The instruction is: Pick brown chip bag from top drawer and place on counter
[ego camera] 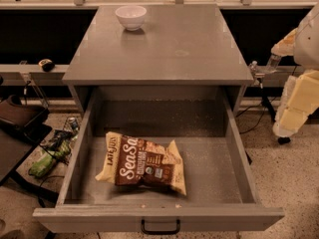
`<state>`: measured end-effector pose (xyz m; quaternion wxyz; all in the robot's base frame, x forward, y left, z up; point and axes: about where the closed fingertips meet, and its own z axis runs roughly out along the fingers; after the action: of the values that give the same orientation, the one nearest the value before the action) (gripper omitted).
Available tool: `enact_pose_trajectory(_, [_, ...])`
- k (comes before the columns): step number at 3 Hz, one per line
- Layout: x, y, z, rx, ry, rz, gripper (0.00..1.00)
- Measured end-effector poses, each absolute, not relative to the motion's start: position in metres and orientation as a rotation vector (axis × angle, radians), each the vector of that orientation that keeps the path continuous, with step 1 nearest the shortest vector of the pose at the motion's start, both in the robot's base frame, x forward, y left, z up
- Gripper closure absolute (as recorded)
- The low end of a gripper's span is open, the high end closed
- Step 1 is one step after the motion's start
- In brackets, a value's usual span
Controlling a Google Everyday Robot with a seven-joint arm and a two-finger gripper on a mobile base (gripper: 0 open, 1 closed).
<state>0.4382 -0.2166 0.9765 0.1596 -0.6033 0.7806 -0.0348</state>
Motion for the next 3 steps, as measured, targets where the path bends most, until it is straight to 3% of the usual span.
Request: enact_pose_trajectory(3, [0.449, -0.192, 0.908, -1.71, 2.213, -0.038, 0.0])
